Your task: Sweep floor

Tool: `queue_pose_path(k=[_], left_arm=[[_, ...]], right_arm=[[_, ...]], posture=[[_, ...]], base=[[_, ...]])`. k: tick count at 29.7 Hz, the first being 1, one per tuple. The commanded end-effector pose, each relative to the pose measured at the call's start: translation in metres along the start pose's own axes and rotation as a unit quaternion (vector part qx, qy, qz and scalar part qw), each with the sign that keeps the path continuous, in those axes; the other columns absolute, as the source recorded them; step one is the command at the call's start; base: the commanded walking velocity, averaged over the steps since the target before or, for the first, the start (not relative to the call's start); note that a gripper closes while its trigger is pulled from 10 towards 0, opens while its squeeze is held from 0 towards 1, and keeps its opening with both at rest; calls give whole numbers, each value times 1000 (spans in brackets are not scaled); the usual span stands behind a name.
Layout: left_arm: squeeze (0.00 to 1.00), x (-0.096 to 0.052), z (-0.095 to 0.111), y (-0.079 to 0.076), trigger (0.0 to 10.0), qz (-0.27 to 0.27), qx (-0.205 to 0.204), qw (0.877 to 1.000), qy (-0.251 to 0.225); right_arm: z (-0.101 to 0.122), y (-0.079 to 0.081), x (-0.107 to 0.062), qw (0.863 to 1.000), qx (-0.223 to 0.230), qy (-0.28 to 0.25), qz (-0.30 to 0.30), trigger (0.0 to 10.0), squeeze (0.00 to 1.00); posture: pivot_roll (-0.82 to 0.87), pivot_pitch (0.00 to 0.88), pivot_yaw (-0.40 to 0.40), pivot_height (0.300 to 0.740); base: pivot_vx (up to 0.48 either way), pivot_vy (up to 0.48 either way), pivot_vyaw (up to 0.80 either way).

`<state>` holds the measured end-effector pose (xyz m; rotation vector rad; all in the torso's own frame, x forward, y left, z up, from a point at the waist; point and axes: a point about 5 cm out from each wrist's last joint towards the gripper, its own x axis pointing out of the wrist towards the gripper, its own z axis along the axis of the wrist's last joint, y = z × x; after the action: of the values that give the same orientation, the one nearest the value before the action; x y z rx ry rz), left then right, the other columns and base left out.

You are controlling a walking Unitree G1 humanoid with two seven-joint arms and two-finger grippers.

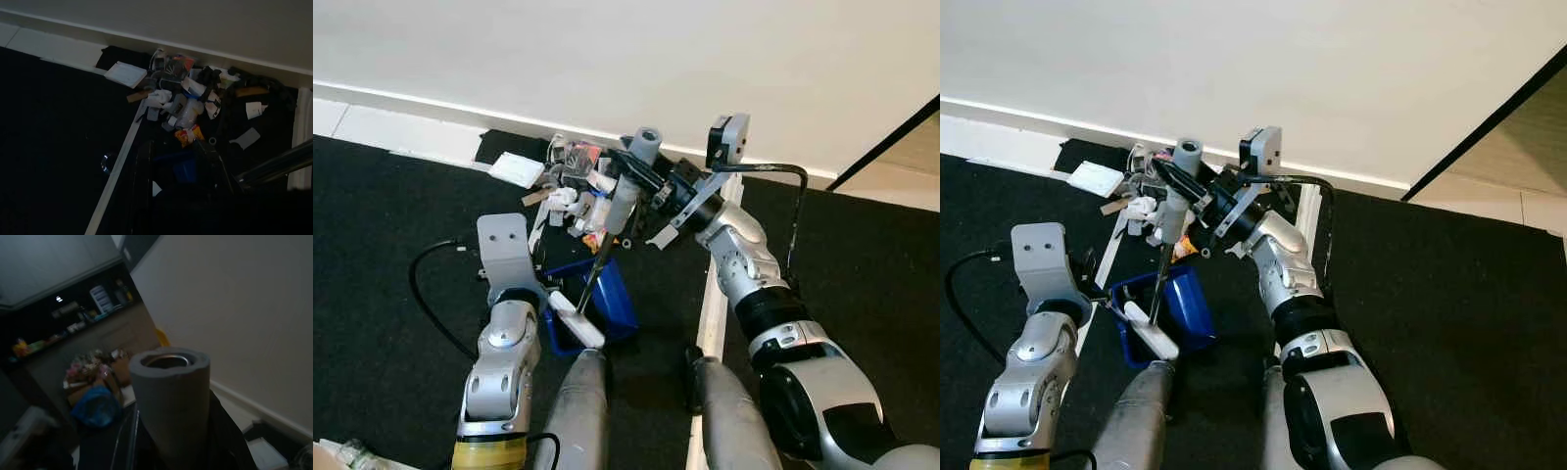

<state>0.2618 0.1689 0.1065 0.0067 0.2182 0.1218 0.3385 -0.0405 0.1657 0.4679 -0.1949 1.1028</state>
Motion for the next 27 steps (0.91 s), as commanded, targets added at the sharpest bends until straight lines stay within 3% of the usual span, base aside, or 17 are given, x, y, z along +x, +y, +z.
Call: queue_pose_path(k=[1,4,5,8,9,10,13,14,18,21,23,27], left_arm=[[0,1,-20,-19,10000,-36,-35,998,46],[0,8,-16,-19,10000,-29,-47,998,41],[0,8,-16,-19,10000,-29,-47,998,41],[0,17,-2,-14,10000,-22,-61,997,30],[0,17,-2,-14,10000,-22,-61,997,30],[0,22,6,-8,10000,-18,-65,997,25],[0,25,9,-5,10000,-14,-63,998,25],[0,29,14,3,10000,-4,-60,998,23],[0,33,22,11,10000,10,-57,998,16],[0,36,31,23,10000,25,-69,997,11],[0,36,37,33,10000,37,-98,994,12],[0,33,47,40,10000,38,-124,992,1]], right_arm=[[0,19,7,998,29,-35,32,10000,0],[38,17,-10,998,-29,-60,21,10000,0],[38,17,-10,998,-29,-60,21,10000,0],[73,6,-34,990,-110,-78,-51,10000,0],[73,6,-34,990,-110,-78,-51,10000,0],[81,-3,-47,980,-145,-86,-109,10000,0],[81,-9,-53,973,-157,-88,-144,10000,0],[75,-16,-64,963,-167,-78,-198,10000,0],[63,-21,-74,954,-159,-67,-243,10000,0],[50,-24,-83,947,-141,-49,-284,10000,0],[41,-29,-89,940,-132,-30,-314,10000,0],[42,-37,-96,930,-133,-17,-343,10000,0]], posture=[[103,285,-67,740],[78,265,-71,740],[78,265,-71,740],[51,226,-61,740],[51,226,-61,740],[38,201,-48,740],[30,181,-37,740],[28,147,-19,740],[27,116,-7,740],[27,103,-8,740],[22,82,-12,740],[25,62,-25,740]], base=[[0,0,0],[0,0,0],[0,0,0],[0,0,0],[0,0,0],[0,0,0],[0,0,0],[0,0,0],[0,0,0],[0,0,0],[0,0,0],[0,0,0]])
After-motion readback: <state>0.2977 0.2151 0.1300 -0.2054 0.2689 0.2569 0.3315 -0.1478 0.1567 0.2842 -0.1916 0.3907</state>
